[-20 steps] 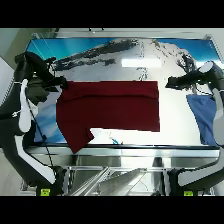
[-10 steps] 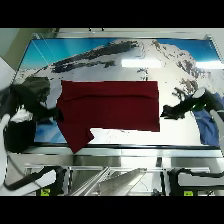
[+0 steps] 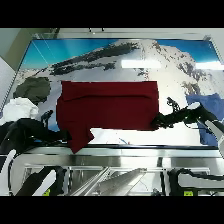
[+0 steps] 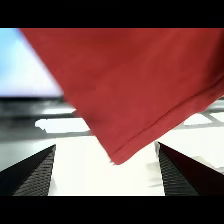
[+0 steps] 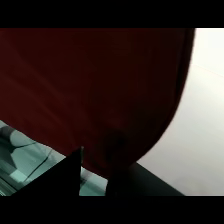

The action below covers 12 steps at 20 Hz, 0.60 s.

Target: Fold the shirts.

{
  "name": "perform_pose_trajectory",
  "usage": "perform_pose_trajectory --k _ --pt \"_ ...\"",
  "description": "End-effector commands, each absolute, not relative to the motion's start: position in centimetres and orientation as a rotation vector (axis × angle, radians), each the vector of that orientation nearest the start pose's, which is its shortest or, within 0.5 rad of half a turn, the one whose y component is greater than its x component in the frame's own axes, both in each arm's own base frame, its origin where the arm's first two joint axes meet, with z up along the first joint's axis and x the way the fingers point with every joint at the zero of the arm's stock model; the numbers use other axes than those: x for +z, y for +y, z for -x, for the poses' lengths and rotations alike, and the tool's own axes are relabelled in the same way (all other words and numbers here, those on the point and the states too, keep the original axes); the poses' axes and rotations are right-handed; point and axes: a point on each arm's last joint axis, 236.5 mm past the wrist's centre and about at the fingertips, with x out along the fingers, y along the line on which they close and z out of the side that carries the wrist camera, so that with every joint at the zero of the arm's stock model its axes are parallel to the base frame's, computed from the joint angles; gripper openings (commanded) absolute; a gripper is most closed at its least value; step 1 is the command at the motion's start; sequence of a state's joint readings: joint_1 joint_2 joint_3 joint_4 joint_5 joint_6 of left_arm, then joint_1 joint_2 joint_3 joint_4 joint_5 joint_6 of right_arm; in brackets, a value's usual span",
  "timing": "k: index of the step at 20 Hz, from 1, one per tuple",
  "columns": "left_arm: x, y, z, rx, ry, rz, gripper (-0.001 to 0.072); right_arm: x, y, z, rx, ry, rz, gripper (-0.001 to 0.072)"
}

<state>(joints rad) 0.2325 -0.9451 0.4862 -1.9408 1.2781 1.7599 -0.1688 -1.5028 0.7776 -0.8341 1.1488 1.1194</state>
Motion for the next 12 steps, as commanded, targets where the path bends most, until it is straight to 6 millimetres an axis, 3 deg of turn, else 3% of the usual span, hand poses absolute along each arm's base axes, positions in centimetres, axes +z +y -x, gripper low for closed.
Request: perform_pose_trajectory --k 1,4,6,9,10,11,12 --pt "-10.6 -5.2 -18.0 -0.185 1.639 0.481 0.0695 -11.6 10.7 -29.4 0.463 1.552 -0.659 0.0288" --pt "-12.6 -4.8 -17.9 -0.158 1.689 0.499 0.0693 -11.6 10.8 -29.3 0.468 1.556 -0.661 0.0289" --pt "-13.2 -5.7 -19.7 -0.179 1.635 0.550 0.0474 -11.5 10.8 -29.2 0.471 1.559 -0.661 0.0288" --pt "-11.7 -5.7 -22.7 -0.222 1.579 0.551 0.0457 -11.4 10.9 -29.1 0.477 1.566 -0.664 0.0273" --pt "-10.8 -5.5 -23.9 -0.230 1.553 0.540 0.0189 -11.4 10.9 -28.9 0.482 1.569 -0.665 0.0176" --pt "-9.9 -5.4 -24.9 -0.242 1.532 0.529 0.0014 -11.3 11.0 -28.9 0.492 1.569 -0.659 0.0116" --pt "-9.1 -5.3 -25.5 -0.254 1.521 0.522 0.0014 -11.2 11.0 -28.9 0.497 1.568 -0.657 0.0105"
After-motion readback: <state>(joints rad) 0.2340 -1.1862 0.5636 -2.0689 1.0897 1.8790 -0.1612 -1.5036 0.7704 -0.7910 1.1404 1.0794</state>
